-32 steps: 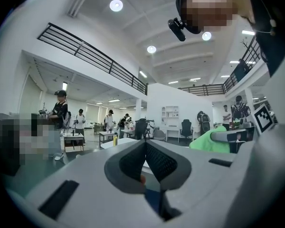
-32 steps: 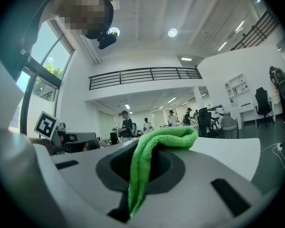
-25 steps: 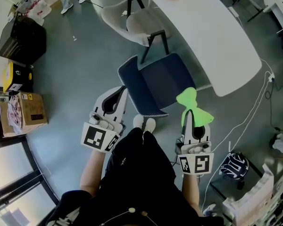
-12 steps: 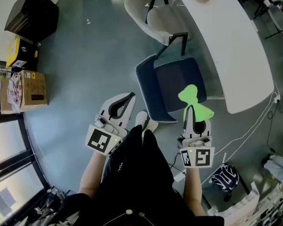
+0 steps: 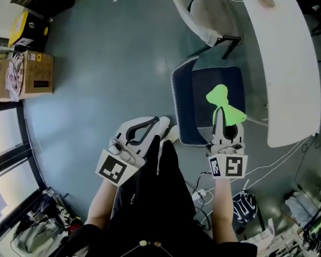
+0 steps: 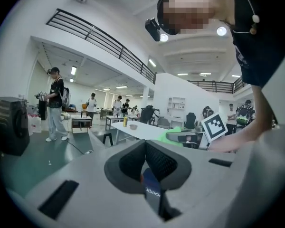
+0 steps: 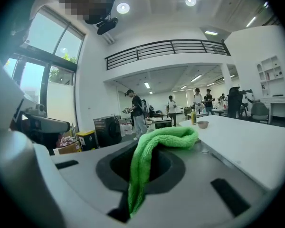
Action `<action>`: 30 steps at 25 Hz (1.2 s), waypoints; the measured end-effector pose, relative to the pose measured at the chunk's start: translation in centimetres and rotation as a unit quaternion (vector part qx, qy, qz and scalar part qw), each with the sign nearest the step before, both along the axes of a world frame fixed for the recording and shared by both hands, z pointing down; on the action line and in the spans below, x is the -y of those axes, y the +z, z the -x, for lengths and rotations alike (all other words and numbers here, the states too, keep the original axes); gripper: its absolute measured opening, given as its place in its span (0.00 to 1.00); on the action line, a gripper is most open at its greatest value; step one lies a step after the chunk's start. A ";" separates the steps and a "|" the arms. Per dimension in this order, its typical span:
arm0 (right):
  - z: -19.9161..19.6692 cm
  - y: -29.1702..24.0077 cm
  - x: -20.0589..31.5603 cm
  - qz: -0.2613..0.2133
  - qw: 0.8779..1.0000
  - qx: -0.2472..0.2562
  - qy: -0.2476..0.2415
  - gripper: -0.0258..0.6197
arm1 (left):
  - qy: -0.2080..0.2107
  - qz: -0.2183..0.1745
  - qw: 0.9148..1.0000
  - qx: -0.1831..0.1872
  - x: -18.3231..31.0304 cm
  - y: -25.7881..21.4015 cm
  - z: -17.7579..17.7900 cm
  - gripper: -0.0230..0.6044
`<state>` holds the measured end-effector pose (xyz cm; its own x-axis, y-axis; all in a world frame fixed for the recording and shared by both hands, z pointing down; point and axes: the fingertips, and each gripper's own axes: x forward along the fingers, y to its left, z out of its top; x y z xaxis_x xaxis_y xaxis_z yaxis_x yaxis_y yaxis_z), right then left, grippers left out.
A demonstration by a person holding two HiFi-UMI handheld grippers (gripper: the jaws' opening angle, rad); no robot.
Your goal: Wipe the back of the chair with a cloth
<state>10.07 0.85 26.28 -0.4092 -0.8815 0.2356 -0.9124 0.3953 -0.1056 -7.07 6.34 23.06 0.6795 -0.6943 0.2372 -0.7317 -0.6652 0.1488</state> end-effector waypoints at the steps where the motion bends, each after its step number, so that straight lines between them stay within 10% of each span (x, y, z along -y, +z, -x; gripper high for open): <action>1: 0.5 0.5 0.6 0.000 1.000 -0.005 -0.005 0.07 | 0.001 0.003 1.000 -0.005 0.1 0.6 0.4 0.04; 30: 7.3 20.2 12.1 0.071 0.990 -0.108 -0.059 0.07 | -0.021 0.043 0.997 -0.055 0.9 8.6 4.2 0.25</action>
